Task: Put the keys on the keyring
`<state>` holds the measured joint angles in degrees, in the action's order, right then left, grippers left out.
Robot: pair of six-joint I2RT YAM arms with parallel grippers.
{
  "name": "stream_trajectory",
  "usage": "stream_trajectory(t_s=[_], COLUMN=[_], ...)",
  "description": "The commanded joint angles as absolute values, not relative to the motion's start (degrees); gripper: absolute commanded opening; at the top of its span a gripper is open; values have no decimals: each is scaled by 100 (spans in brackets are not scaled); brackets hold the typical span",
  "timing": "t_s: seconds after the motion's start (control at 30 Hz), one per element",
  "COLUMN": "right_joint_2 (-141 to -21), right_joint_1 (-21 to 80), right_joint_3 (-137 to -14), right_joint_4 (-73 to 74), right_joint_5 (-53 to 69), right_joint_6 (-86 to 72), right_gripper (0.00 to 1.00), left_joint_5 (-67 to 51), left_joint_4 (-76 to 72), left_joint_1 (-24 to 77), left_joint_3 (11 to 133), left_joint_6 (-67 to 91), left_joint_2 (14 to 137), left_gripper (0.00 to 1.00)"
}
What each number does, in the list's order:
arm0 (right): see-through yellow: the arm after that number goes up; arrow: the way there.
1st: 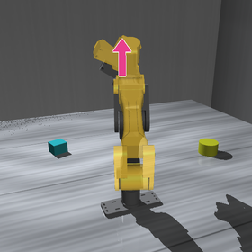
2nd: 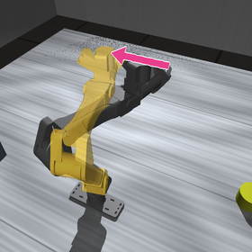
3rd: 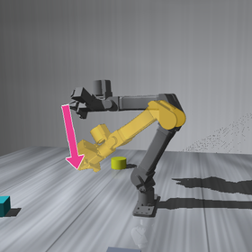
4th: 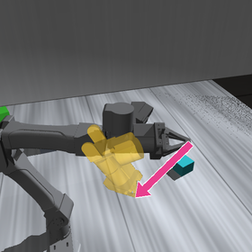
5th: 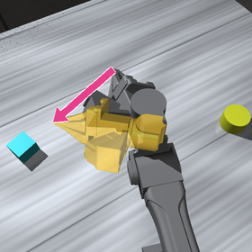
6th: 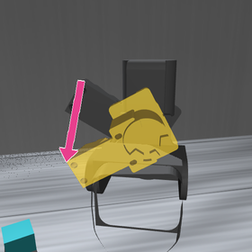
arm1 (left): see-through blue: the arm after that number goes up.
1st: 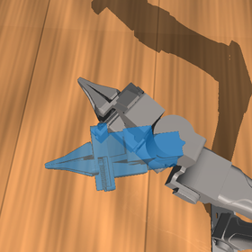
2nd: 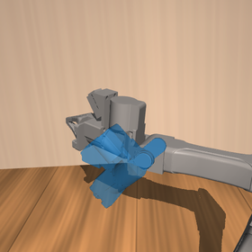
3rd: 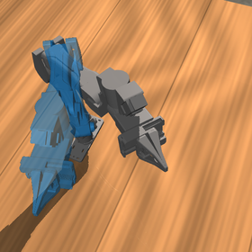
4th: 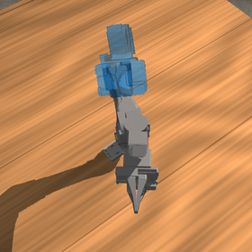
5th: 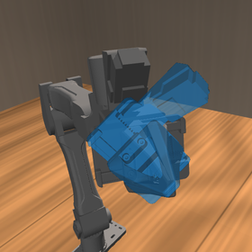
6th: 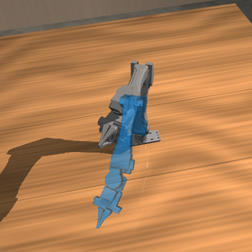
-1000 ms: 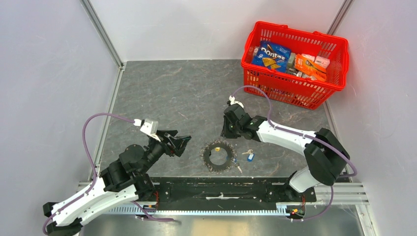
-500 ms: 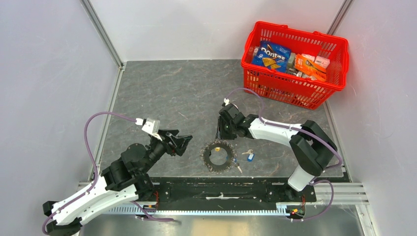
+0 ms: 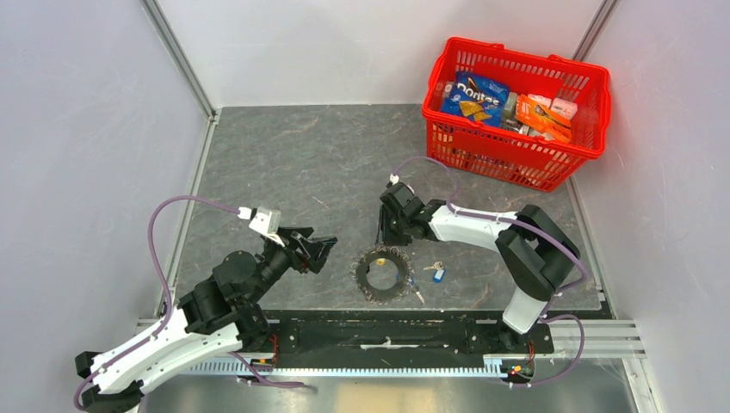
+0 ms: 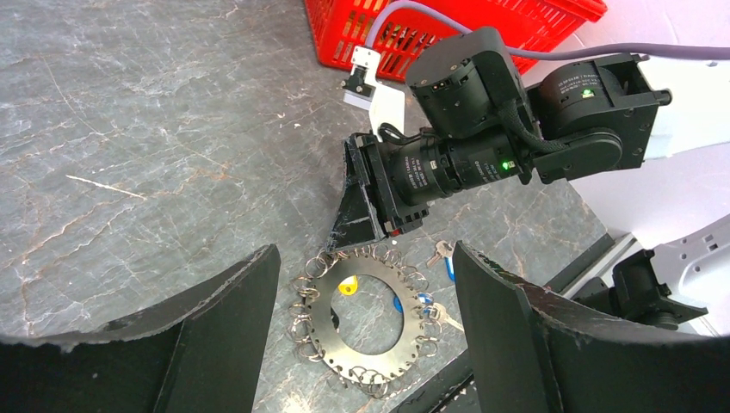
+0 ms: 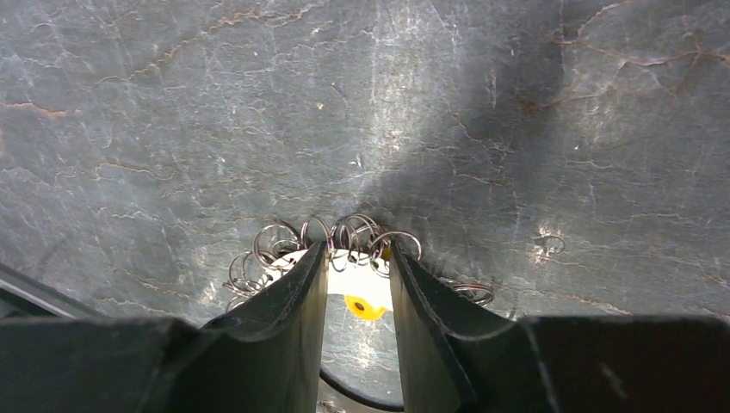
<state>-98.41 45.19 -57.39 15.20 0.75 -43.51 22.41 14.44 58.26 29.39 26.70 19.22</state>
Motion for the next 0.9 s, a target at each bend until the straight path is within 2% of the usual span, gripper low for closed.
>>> stream_trajectory(t_s=[0.0,0.23,0.47,0.87], right_joint_2=[-9978,-10056,-10131,-10193], right_joint_1=[4501,4432,4308,4167], right_joint_3=[-5929,-5853,-5754,-5610], right_joint_4=[1480,1488,1420,1225], right_joint_5=[89,99,207,349], right_joint_6=[-4548,-4697,-4805,-4895], right_gripper=[39,38,32,0], left_joint_5=[2355,2372,2386,2461], left_joint_4=[1213,1195,1195,1212], left_joint_1=[5834,5835,5835,5834], left_joint_3=[2878,2864,2864,2889], left_joint_6=[2723,2708,2701,2685], left_joint_2=[1921,1933,1951,2008], left_gripper=[80,80,80,81])
